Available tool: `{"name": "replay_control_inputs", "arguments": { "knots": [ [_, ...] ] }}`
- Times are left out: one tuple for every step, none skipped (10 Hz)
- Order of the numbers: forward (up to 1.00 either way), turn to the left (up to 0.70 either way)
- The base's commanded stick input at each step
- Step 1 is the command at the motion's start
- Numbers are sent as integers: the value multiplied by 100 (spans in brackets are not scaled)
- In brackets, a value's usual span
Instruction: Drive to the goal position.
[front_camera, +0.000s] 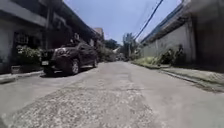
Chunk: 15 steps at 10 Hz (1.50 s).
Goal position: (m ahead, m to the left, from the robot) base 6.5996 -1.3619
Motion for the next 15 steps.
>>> {"name": "replay_control_inputs", "arguments": {
  "knots": [
    [100, 1],
    [100, 1],
    [100, 1],
    [100, 1],
    [100, -29],
    [100, -39],
    [100, -39],
    [100, -39],
    [100, -39],
    [100, -23],
    [100, 1],
    [100, 1],
    [100, 1],
    [100, 1],
    [100, 1]
  ]
}}
